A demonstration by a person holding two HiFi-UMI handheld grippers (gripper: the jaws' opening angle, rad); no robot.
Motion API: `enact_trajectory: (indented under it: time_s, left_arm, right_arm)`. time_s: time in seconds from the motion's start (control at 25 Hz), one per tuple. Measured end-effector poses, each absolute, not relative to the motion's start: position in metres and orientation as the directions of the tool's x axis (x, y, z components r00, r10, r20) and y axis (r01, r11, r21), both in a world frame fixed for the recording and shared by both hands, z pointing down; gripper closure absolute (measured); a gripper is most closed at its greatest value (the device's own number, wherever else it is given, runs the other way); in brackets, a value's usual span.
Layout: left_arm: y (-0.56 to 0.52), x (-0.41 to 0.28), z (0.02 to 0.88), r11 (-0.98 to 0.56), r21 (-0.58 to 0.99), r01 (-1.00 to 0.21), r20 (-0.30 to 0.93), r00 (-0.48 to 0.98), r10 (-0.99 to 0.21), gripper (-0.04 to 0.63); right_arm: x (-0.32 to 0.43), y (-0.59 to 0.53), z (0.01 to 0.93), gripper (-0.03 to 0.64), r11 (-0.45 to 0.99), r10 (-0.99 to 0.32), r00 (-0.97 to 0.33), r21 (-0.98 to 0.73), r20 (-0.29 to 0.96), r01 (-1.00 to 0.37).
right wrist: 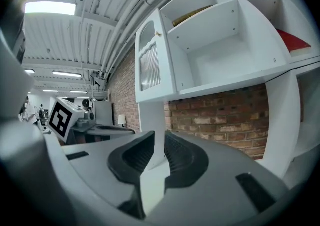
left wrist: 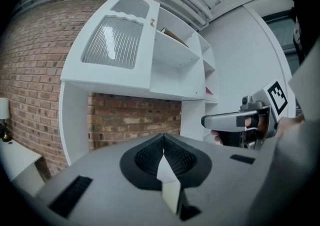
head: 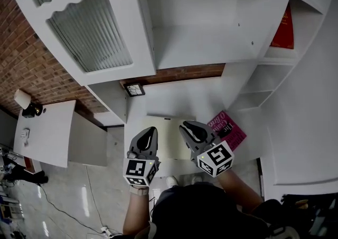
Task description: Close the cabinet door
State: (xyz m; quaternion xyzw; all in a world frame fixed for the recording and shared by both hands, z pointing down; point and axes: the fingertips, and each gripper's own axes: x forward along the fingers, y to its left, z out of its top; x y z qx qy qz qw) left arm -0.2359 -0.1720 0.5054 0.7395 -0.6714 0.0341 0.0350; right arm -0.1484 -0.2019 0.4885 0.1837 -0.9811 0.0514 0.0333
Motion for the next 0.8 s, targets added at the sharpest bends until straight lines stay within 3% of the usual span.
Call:
enact_trajectory:
  time_s: [0.8]
  left_arm:
    - [-0.150,-0.243,0.514,-0.074,-0.012,-0.997,0.115,0.072,-0.991,0.586]
  right_arm:
    - [-0.156,-0.190,0.494,0.561,0.934,-0.353,-0.931,-0.025,0.090,-0.356]
